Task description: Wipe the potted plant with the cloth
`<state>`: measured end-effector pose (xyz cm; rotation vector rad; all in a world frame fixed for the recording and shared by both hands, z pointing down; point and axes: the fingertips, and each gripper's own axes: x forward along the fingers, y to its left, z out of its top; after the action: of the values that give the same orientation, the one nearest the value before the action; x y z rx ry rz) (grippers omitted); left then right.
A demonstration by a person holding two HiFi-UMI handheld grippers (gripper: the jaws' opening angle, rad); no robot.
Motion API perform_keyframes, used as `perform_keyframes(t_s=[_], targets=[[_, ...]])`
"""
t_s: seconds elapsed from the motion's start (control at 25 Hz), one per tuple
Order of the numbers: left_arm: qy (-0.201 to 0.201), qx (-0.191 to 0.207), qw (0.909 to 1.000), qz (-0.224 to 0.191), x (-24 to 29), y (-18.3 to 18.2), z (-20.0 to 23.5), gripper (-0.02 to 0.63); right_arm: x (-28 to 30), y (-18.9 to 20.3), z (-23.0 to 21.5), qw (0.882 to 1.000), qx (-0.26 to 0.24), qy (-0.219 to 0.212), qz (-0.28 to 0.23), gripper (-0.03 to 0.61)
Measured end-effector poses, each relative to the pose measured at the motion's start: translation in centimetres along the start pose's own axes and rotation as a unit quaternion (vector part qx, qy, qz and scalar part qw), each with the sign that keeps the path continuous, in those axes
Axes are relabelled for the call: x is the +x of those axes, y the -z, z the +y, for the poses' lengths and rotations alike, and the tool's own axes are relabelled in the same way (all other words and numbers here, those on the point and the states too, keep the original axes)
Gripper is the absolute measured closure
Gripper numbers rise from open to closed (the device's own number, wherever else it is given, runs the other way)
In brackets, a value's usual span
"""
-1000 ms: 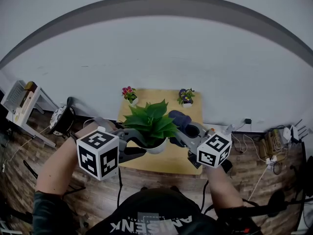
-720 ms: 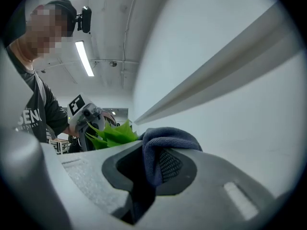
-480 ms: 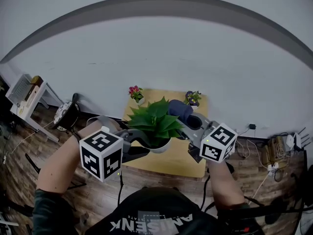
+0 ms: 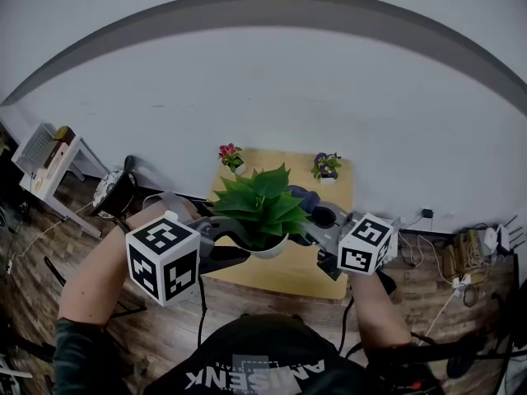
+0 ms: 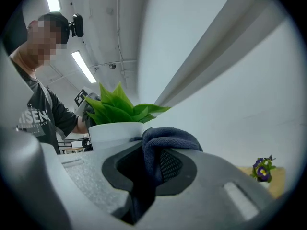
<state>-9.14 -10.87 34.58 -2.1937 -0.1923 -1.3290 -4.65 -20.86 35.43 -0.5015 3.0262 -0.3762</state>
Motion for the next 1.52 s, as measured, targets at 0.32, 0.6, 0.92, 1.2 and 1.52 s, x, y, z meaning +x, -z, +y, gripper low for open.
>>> perform_keyframes(t_s=[0.32, 0.6, 0.92, 1.2, 1.52], targets=[[0.006, 0.012, 0.9999, -0.004, 0.1, 0.2, -0.1, 0.583, 0.3, 4.2, -0.4, 0.998, -0.011, -0.028, 0.059, 0.526], [0.004, 0.026, 0.9996, -0.011, 0.1, -2.1, -1.6, 0.584, -1.4, 7.0, -0.5, 0.996, -0.004, -0.034, 0.082, 0.526], [0.016, 0.056, 0.9983, -0.010, 0.1, -3.7, -3.2, 0.584, -1.3, -1.7, 1.4, 0.995, -0.020, -0.096, -0.014, 0.526], [0.009, 0.067, 0.9975, -0.016, -0.4, -4.4, -3.1, 0.584, 0.5, -4.2, 3.0, 0.988, -0.016, -0.154, -0.029, 0.526], [-0.004, 0.062, 0.9981, -0.009, -0.6, -4.6, -2.9, 0.584, 0.4, -1.8, 3.7, 0.980, 0.000, -0.199, -0.008, 0.526]])
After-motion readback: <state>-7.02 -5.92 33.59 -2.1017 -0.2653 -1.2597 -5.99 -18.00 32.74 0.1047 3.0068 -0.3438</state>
